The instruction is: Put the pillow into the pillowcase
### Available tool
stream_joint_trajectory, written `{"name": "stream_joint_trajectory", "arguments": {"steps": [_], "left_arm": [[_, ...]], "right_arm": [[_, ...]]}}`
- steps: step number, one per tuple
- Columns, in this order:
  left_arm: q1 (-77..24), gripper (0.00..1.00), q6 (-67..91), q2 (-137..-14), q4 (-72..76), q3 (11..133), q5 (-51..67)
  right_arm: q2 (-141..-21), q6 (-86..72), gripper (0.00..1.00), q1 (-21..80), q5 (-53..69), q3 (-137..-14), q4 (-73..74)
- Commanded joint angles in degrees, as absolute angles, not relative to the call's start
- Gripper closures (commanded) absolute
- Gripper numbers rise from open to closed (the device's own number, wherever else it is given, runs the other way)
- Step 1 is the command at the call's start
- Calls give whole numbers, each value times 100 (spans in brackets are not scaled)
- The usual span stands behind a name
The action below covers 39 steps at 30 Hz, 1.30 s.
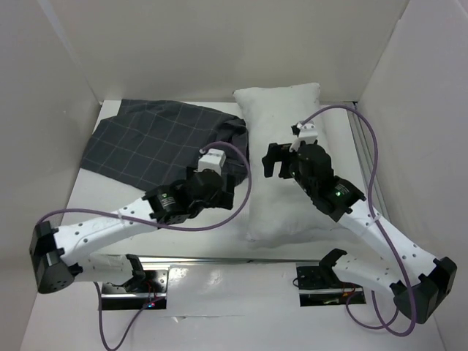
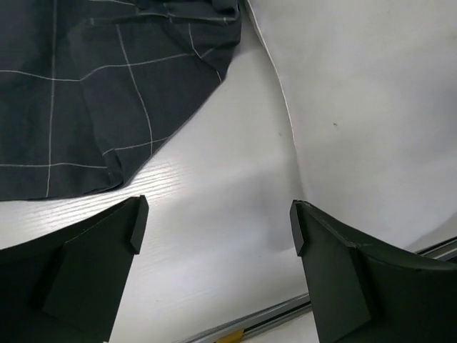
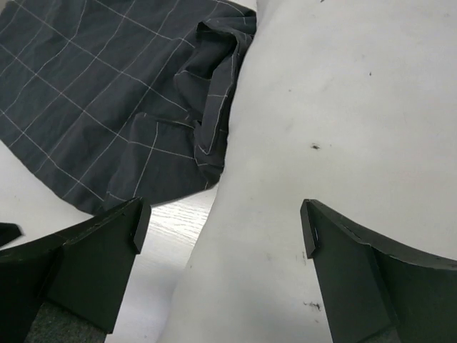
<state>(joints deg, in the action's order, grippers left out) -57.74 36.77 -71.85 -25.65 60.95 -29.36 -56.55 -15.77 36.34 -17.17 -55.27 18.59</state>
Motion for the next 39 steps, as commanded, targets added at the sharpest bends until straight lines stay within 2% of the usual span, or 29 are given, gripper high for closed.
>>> {"name": "stream_joint_trajectory", "arguments": {"steps": [1, 3, 7, 12, 15, 19, 21, 23, 28, 32, 35, 39], "left_arm": [[-5801, 0, 4043, -6531, -2706, 5942, -3428], [-5801, 0, 4157, -6364, -2821, 5889, -3515], [-5801, 0, 4157, -6127, -2971, 5889, -3866], [-5801, 0, 4210, -6126, -3111, 5941, -4219], [-5538, 0, 4149, -6240, -3050, 6003, -3869], [-4923, 0, 3965, -6083, -2769, 5995, -3675], [-4545, 0, 3780, -5977, -2472, 5916, -3525], [-4212, 0, 3508, -5898, -2286, 5845, -3262], [-3552, 0, 3314, -6055, -2048, 5730, -2700], [-3068, 0, 3261, -6529, -2048, 5967, -2400], [-2761, 0, 3209, -6871, -2162, 6108, -2259], [-2453, 0, 3094, -7074, -2092, 6108, -1944]], "right_arm": [[-5327, -1792, 0, 3639, -1802, -5265, 1565], [-5248, -2039, 0, 3639, -1434, -4916, 1443], [-5247, -1283, 0, 3639, -659, -4789, 852], [-5510, -1354, 0, 3639, -1677, -5203, 853], [-5905, -1074, 0, 3639, -1819, -5466, 905], [-6240, -923, 0, 3639, -2416, -5590, 160], [-6406, -671, 0, 3577, -2304, -5590, -385], [-6626, -554, 0, 3376, -1918, -6053, -56], [-8250, -747, 0, 2585, -1145, -7828, 1535], [-9156, -554, 0, 2040, -776, -8969, 1880], [-9851, -292, 0, 1819, -1001, -9438, 2135], [-10993, 184, 0, 1644, -870, -10762, 2820]]}}
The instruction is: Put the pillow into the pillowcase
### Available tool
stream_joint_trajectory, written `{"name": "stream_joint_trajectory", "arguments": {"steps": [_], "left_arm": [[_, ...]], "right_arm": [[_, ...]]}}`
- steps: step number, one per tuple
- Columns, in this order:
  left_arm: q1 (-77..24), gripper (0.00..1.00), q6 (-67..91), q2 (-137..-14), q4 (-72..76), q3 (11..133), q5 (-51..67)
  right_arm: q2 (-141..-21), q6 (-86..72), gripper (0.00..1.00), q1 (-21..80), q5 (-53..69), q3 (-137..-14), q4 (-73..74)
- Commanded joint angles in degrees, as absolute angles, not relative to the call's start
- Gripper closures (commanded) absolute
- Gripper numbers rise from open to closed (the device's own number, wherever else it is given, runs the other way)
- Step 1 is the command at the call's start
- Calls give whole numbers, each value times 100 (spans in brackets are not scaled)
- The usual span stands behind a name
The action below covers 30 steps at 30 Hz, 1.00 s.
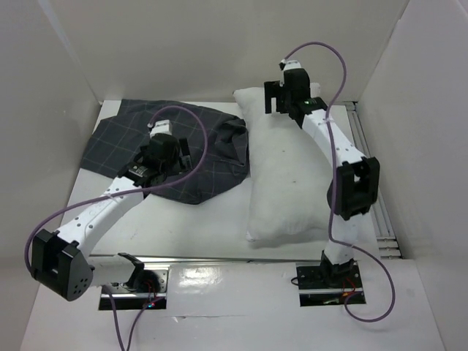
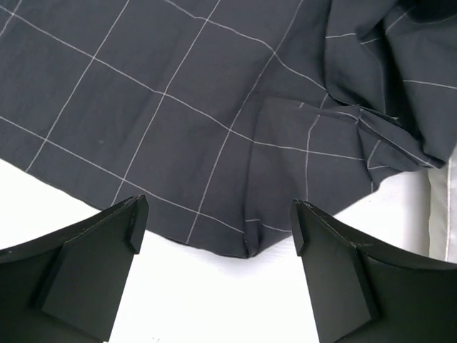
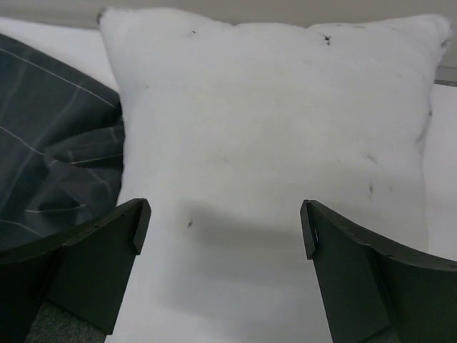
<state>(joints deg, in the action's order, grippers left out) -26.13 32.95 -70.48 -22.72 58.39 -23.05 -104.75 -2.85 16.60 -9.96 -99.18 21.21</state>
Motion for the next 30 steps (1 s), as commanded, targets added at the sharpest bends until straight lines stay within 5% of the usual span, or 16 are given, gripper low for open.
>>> {"name": "stream_joint_trajectory", "arguments": {"steps": [1, 8, 9, 14, 21, 27, 30], "left_arm": [[-2339, 0, 3094, -7162, -2031, 6108, -1890], [-1943, 0, 2936, -7655, -1959, 6319, -1521], [-1942, 0, 2936, -7707, -1960, 6319, -1573], [-1758, 0, 2875, -7840, -2030, 6469, -1512], [-1705, 0, 2593, -8366, -1522, 6731, -783], [-1783, 24, 2418, -9428, -1415, 7320, -247], [-2003, 28, 2285, -9772, -1415, 7444, -246]], "right_arm": [[-11517, 237, 0, 1591, -870, -10984, 3048], [-13657, 247, 0, 1591, -1563, -12401, 3647], [-13771, 246, 7, 1591, -1617, -12401, 3647], [-13547, -315, 100, 1459, -1644, -11630, 3281], [-10545, 474, 100, 1231, -373, -9012, 592], [-8950, 291, 100, 757, 1265, -8078, 254], [-8431, 229, 100, 704, 1266, -7779, 316]]}}
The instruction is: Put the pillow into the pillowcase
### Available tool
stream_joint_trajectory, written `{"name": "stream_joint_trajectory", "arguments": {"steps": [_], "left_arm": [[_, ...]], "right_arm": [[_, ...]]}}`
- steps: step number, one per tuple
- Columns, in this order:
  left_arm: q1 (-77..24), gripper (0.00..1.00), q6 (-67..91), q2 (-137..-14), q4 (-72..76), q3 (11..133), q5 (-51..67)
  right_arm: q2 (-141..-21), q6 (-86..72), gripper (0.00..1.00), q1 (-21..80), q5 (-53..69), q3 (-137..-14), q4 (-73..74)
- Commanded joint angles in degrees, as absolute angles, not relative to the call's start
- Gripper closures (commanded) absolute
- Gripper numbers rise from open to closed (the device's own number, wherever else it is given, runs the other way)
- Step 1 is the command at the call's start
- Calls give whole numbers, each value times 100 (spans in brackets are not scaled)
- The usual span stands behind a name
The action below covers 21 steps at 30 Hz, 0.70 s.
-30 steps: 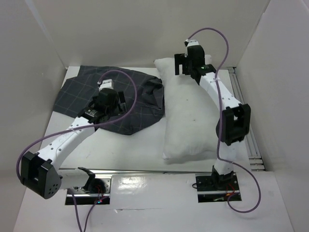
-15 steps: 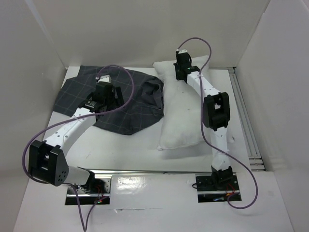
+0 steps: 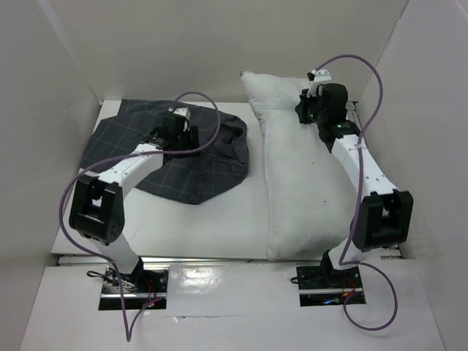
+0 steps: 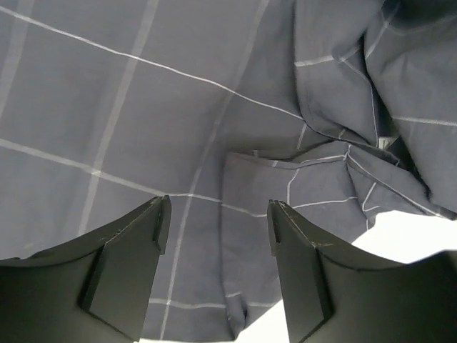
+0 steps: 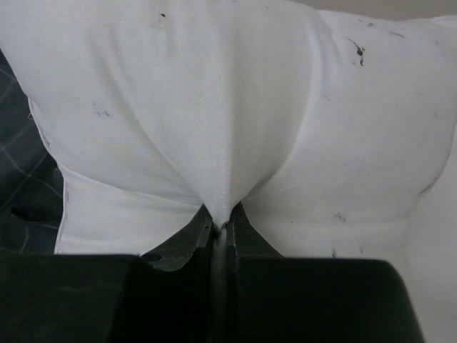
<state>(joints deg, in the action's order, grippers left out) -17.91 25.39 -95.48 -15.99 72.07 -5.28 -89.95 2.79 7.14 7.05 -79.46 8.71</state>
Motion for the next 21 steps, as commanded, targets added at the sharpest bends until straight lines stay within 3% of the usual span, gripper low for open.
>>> {"name": "stream_joint_trajectory", "arguments": {"steps": [1, 8, 16, 19, 21], "left_arm": [[-2056, 28, 2224, -9834, -1363, 7444, -194], [-2373, 26, 2399, -10362, -1230, 7365, 9], [-2514, 15, 2672, -11021, -1230, 7672, -1098], [-2514, 21, 2672, -11101, -1230, 7752, -1064], [-2514, 46, 2672, -11223, -1178, 7813, -880]], "right_arm": [[-8290, 142, 100, 703, 1266, -7700, 316], [-7331, -316, 100, 650, 1336, -6847, 404], [-6742, -439, 100, 598, 1459, -6407, 650], [-6680, -492, 100, 598, 1398, -6355, 703], [-6627, -492, 100, 598, 1276, -6354, 703]]}}
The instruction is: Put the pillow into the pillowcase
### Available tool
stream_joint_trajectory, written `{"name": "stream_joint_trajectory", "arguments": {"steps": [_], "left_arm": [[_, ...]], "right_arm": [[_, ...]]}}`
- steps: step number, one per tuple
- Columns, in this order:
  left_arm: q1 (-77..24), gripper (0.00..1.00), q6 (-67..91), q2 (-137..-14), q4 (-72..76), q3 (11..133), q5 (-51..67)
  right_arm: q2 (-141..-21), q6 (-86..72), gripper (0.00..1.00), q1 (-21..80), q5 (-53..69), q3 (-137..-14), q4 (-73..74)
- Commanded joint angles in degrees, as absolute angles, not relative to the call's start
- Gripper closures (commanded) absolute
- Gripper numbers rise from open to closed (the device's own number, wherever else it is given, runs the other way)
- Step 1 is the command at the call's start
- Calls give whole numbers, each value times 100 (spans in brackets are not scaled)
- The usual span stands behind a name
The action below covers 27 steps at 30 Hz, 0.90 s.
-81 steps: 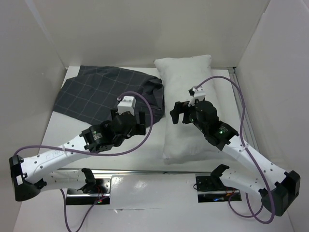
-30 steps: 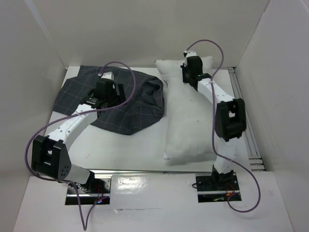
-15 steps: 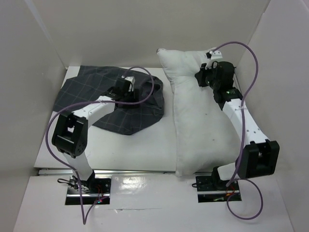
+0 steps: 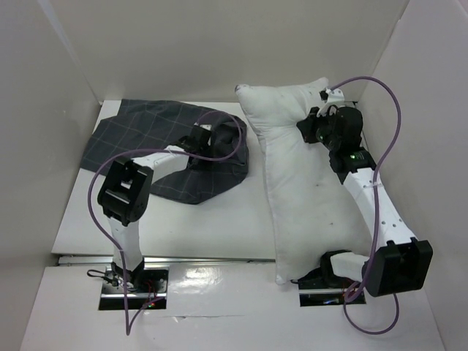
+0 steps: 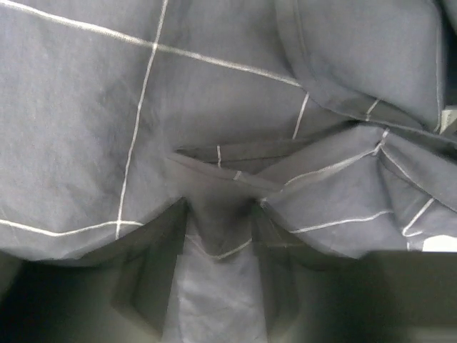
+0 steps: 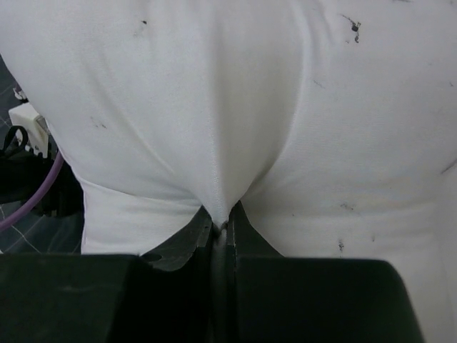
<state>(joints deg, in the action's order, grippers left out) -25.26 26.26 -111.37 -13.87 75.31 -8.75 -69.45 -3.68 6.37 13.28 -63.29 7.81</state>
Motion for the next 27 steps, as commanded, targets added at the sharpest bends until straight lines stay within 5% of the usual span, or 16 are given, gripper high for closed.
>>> {"name": "stream_joint_trajectory", "arguments": {"steps": [1, 2, 5, 16, 21, 22, 24, 26, 27], "left_arm": [[-2514, 56, 2672, -11224, -1178, 7813, -879], [-2575, 78, 2672, -11224, -1178, 7813, -827], [-2794, 99, 2550, -11040, -1178, 7813, -1036], [-4164, 100, 2250, -9353, -1108, 6410, -1205], [-5253, 74, 2417, -9105, -871, 5836, -432], [-5386, 46, 2539, -9166, -870, 5836, -344], [-5598, 16, 2697, -9219, -1106, 5836, -500], [-5791, 0, 2829, -9080, -1361, 5888, -728], [-5792, 0, 2830, -8966, -1414, 5889, -729]], "right_arm": [[-6575, -492, 100, 598, 1222, -6302, 703], [-6574, -492, 100, 598, 1222, -6302, 703], [-6522, -492, 100, 598, 1151, -6302, 765], [-5977, -1002, 100, 493, 343, -5960, 659], [-5924, -1168, 100, 492, 114, -5959, 773], [-5924, -1169, 100, 492, 114, -5959, 773], [-5924, -1169, 100, 492, 114, -5959, 826], [-5924, -1169, 100, 492, 53, -6020, 826], [-5976, -1169, 100, 492, 53, -6021, 878]]}}
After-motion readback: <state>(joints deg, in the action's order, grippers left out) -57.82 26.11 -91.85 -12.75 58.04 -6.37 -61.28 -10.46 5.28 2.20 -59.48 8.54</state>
